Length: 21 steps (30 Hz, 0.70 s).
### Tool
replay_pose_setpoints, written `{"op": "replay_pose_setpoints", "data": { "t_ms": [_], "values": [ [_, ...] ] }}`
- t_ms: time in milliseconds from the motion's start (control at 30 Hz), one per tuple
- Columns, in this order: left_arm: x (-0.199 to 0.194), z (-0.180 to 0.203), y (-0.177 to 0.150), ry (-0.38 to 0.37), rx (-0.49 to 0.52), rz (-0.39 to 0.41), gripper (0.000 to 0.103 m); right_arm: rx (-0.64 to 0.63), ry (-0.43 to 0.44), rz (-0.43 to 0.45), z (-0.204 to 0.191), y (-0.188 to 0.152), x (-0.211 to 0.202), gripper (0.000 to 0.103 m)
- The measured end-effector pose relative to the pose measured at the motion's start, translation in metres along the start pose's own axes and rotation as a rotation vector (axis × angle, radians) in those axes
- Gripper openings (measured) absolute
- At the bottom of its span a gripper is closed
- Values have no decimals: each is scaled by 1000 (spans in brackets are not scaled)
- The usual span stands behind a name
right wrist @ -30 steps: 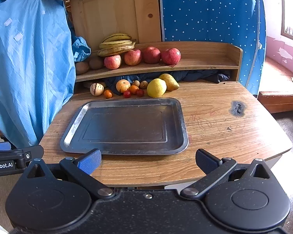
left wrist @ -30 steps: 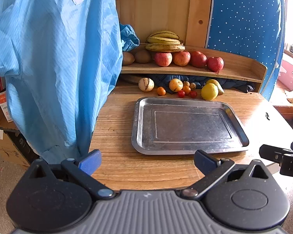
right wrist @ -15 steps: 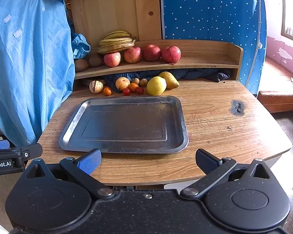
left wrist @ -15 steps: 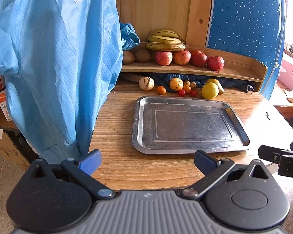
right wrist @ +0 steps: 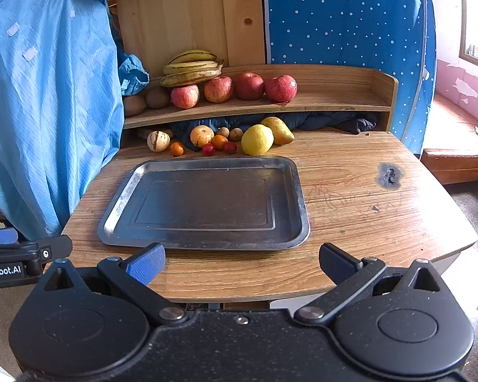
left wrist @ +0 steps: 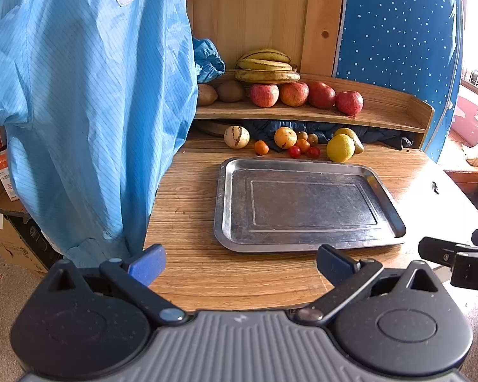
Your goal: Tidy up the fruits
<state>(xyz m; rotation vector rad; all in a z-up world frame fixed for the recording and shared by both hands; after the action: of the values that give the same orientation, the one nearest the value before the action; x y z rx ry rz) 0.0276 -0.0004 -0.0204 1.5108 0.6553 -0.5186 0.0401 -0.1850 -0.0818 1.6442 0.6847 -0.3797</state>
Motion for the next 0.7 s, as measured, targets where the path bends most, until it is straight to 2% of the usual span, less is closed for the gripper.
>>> {"op": "replay_pose_setpoints", "data": {
  "t_ms": [400, 700],
  "values": [
    [11, -4, 6, -24, 1, -24, 103, -15, -13, -7, -3, 11, 11, 103],
    [46, -5, 32, -36, -21, -57, 103, -54, 48, -12, 5, 41, 56, 103]
  ]
}}
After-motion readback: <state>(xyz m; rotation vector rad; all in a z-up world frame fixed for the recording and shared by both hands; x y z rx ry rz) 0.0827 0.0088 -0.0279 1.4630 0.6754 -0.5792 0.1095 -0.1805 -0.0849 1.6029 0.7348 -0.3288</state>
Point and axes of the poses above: each gripper's, at about its wrist camera, not at the fingertips, and x roughly the way its jaws point, z to its right, y to its top, the point moved 3 cm from there along x, roughly the way its jaws point, and after that the axes turned 6 degrees about y, right-handed, at the moved point
